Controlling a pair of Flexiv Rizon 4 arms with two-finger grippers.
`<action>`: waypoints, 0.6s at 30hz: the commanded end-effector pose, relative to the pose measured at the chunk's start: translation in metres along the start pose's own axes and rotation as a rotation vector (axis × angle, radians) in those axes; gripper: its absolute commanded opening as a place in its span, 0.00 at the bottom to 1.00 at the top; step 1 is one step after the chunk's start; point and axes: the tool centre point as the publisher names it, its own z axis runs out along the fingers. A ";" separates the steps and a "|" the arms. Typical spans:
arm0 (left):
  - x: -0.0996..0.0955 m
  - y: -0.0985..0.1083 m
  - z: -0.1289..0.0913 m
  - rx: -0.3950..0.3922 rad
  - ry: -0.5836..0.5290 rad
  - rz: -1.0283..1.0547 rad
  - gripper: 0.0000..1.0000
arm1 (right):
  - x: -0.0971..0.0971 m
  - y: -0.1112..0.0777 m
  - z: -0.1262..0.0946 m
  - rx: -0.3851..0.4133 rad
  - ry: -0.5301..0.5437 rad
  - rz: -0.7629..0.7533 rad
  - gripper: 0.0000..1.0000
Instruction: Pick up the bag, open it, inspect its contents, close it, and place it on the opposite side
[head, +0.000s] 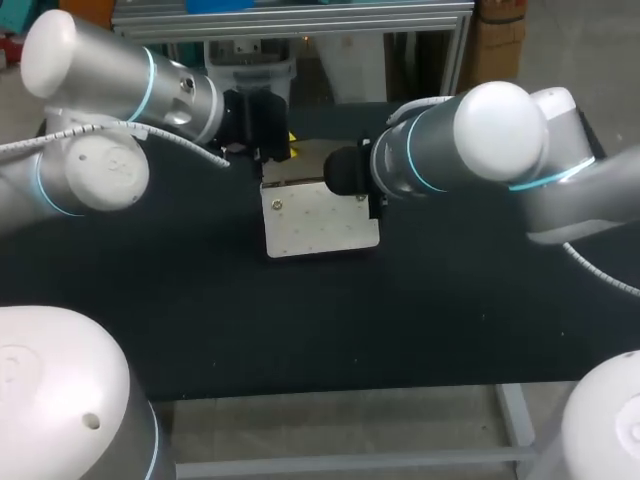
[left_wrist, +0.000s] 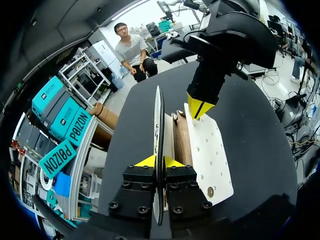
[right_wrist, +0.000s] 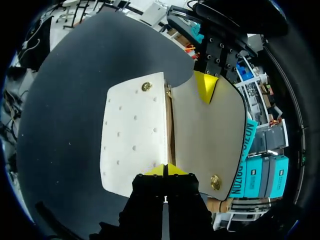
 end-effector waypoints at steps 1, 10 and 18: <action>-0.001 0.002 0.000 0.004 0.000 0.001 0.00 | -0.005 0.005 0.013 -0.002 -0.010 -0.002 0.00; -0.002 0.004 -0.001 0.014 0.017 -0.001 0.00 | -0.012 0.004 0.027 -0.001 -0.010 -0.018 0.00; -0.002 0.005 -0.001 0.024 0.031 -0.005 0.00 | -0.015 0.001 0.039 0.008 0.002 -0.022 0.00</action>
